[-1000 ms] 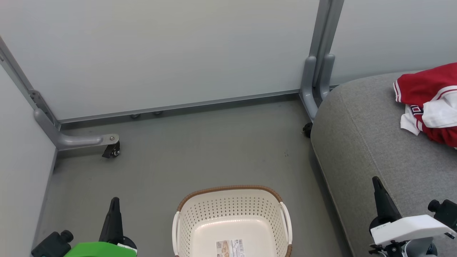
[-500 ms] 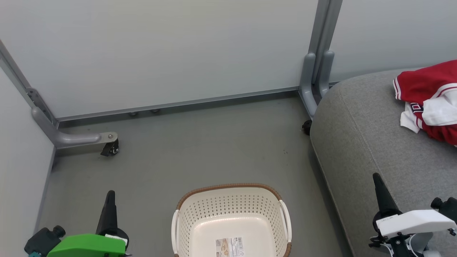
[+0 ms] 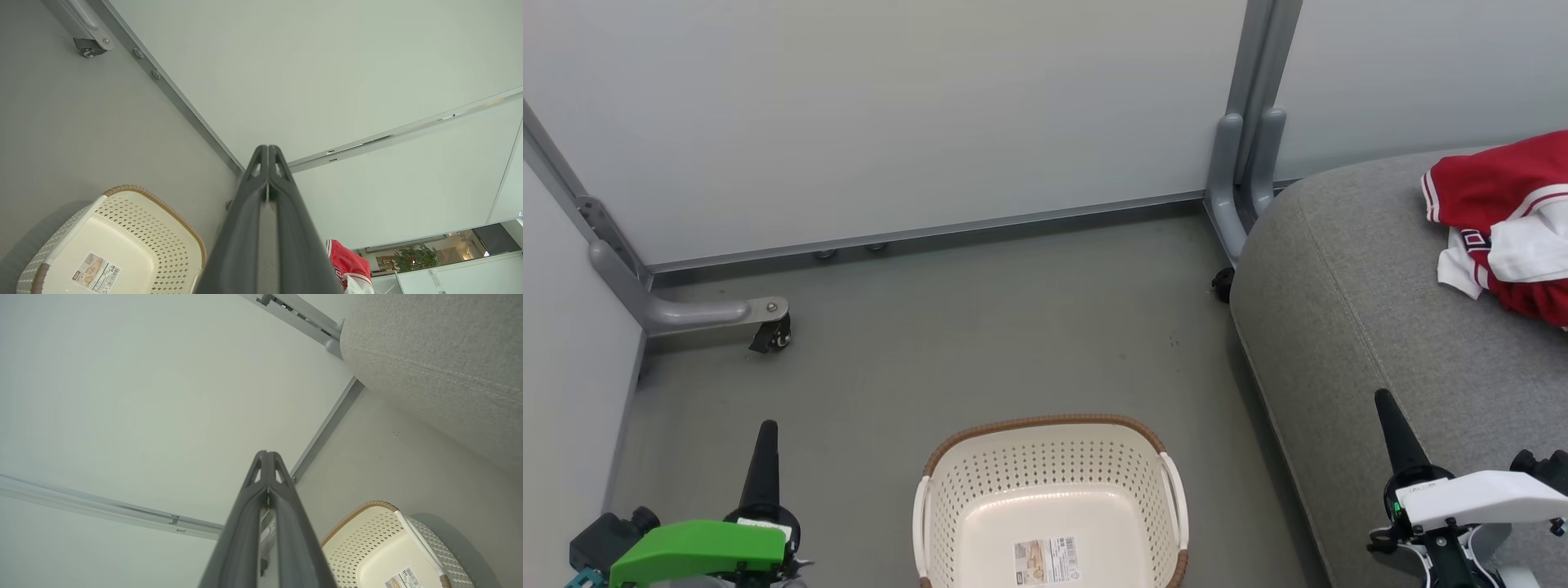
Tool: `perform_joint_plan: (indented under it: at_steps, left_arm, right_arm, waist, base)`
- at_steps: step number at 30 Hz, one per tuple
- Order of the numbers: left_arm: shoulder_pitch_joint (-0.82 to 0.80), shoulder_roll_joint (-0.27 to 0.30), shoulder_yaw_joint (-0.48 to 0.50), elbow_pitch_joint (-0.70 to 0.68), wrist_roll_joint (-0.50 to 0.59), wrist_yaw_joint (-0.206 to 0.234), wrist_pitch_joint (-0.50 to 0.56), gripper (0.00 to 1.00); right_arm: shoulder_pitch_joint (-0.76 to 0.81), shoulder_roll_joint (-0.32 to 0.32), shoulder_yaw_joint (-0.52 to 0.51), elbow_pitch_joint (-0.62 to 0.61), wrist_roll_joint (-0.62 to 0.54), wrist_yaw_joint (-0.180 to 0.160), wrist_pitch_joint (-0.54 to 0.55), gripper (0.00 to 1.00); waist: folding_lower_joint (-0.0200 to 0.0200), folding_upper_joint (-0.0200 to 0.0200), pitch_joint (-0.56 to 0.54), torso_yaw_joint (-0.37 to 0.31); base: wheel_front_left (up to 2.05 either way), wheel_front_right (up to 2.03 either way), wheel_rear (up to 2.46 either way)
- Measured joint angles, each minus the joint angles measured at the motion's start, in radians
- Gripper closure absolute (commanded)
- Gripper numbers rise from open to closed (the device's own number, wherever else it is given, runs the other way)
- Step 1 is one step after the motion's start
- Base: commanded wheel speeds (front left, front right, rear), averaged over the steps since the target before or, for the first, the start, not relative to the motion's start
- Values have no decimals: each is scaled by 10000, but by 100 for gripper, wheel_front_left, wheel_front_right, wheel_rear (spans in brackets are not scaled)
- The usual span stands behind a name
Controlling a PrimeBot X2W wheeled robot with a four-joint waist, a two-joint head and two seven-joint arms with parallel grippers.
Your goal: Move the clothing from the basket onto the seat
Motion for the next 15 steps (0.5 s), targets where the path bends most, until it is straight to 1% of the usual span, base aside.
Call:
perform_joint_plan:
  at_steps: [15]
  left_arm:
    - [-353,13,234,165,-1327,-138,322,100]
  right_arm:
    - [-244,15,-107,176,1373,-2,362,100]
  waist:
    - [0,0,111,-42]
  base:
    - [0,0,0]
